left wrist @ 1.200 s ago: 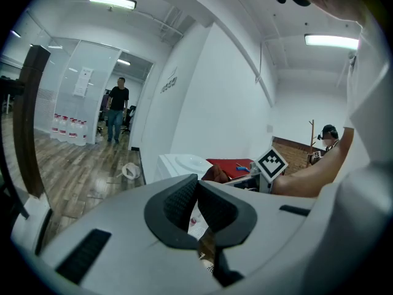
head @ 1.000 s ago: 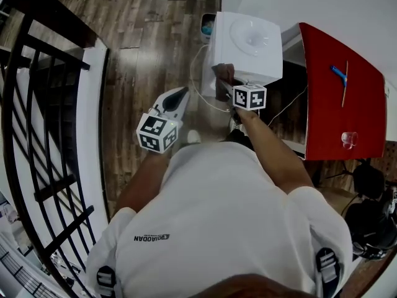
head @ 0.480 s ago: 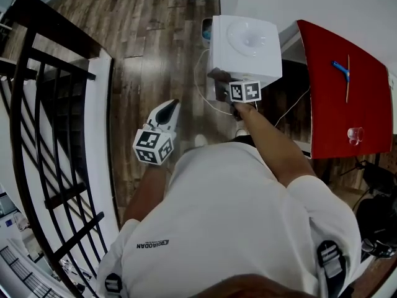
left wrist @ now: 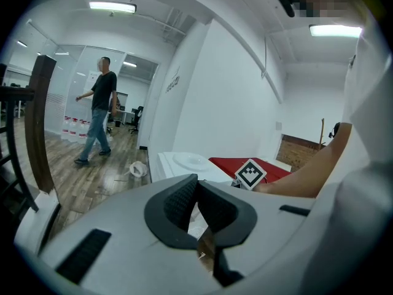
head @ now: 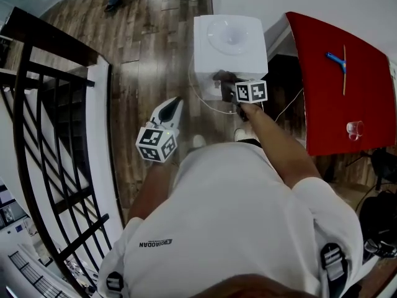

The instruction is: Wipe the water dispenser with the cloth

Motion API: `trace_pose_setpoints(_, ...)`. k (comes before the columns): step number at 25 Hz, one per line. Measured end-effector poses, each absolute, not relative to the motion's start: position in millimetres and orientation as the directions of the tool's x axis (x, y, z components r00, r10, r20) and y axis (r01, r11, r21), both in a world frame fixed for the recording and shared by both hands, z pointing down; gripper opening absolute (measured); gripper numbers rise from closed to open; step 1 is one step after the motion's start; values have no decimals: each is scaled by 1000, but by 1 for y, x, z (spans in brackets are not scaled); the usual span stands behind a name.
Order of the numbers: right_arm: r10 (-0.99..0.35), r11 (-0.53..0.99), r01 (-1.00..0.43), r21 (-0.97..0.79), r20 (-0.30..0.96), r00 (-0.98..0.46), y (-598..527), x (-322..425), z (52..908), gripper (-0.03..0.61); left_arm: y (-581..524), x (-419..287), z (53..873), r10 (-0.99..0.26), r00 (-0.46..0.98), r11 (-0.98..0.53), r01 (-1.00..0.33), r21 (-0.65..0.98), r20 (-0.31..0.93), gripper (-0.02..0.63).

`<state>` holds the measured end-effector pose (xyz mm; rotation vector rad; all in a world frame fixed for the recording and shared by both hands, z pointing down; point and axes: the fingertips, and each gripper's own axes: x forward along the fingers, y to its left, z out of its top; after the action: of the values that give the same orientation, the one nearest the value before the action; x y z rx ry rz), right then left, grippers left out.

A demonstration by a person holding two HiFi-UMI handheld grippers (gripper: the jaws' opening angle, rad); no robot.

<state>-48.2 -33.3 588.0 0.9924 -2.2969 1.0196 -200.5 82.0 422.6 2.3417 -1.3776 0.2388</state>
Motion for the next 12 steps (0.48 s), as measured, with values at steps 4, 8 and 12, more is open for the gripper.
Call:
trace_pose_setpoints(4, -455, 441, -766, -468, 620, -640, -35, -12, 592, 88, 76, -165, 422, -776, 520, -459, -853, 248, 356, -3)
trace_pose_setpoints(8, -473, 418, -774, -476, 613, -633, -40, 23, 597, 89, 71, -133, 422, -766, 529, -474, -848, 235, 364, -3)
trace_pose_setpoints(12, -481, 401, -780, -480, 614, -626, -46, 54, 603, 89, 68, -112, 422, -770, 520, -469, -854, 225, 369, -3)
